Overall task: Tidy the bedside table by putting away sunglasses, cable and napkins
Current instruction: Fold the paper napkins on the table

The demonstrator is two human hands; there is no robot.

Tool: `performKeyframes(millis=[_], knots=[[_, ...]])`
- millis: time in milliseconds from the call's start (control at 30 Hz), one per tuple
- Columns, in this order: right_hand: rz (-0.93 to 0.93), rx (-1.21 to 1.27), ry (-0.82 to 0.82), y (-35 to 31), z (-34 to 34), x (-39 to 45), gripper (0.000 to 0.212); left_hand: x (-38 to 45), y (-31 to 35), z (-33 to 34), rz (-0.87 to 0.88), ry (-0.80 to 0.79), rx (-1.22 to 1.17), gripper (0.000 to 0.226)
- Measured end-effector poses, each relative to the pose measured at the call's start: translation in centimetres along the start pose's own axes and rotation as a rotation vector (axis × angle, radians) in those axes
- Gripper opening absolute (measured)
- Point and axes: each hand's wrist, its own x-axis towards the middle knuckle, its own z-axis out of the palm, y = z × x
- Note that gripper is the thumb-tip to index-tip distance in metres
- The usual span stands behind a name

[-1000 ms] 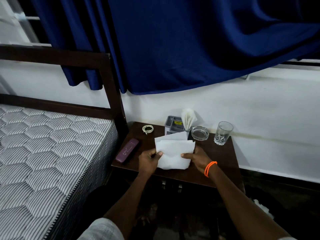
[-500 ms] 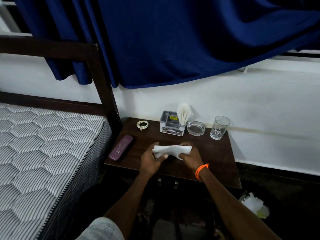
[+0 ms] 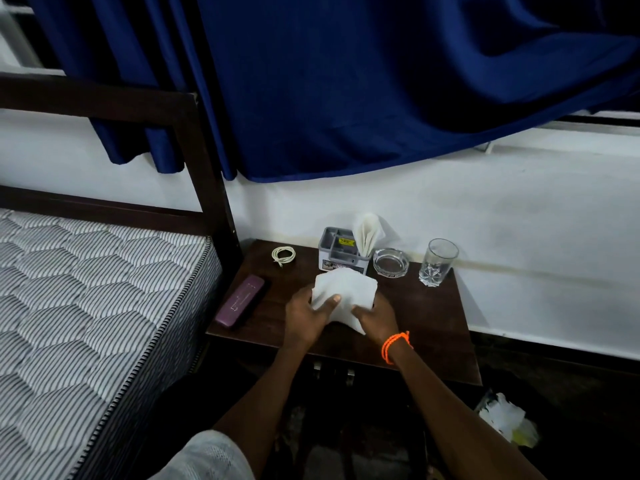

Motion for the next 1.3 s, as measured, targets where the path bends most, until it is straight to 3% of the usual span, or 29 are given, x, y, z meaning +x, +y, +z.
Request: performKeyframes(millis=[133, 300, 400, 567, 767, 900, 1033, 1233, 1300], knots=[[0.051, -0.076, -0.021, 1.1, 0.3, -0.4, 0.037, -0.7, -1.2, 0.1, -0.017, -0.059, 0.027, 0.037], [-0.001, -0.124, 0.012, 0.7, 0.5, -0.3, 0.035, -1.0, -1.5, -0.2, 0.062, 0.019, 0.146, 0.027], [-0.001, -0.065, 0.06, 0.6, 0.7, -0.5, 0.035, -1.1, -0.7, -0.4, 0.076, 0.022, 0.092, 0.027], [0.032, -0.044, 0.008, 1.1, 1.1, -1.4, 0.047, -1.5, -1.2, -0.4, -0.016, -0.089, 0.089, 0.043], [0.049, -0.042, 0.064, 1.6, 1.2, -1.1, 0.037, -2.0, -1.6, -0.8, 0.006, -0.094, 0.146, 0.053], [0.058, -0.194, 0.01, 1.9, 1.3, -0.9, 0.037, -1.7, -1.5, -0.8, 0.007, -0.08, 0.169, 0.034], [0.034, -0.146, 0.086, 1.4, 1.5, -1.4, 0.038, -1.6, -1.1, -0.8, 0.077, -0.07, 0.17, 0.02], [0.036, -0.108, 0.015, 0.9, 1.5, -1.9, 0.045, -1.4, -1.0, -1.0, -0.096, -0.121, 0.135, 0.05], [0.038, -0.074, 0.034, 0.9, 1.5, -2.0, 0.046, -1.4, -1.4, -1.2, -0.128, -0.126, 0.158, 0.045]])
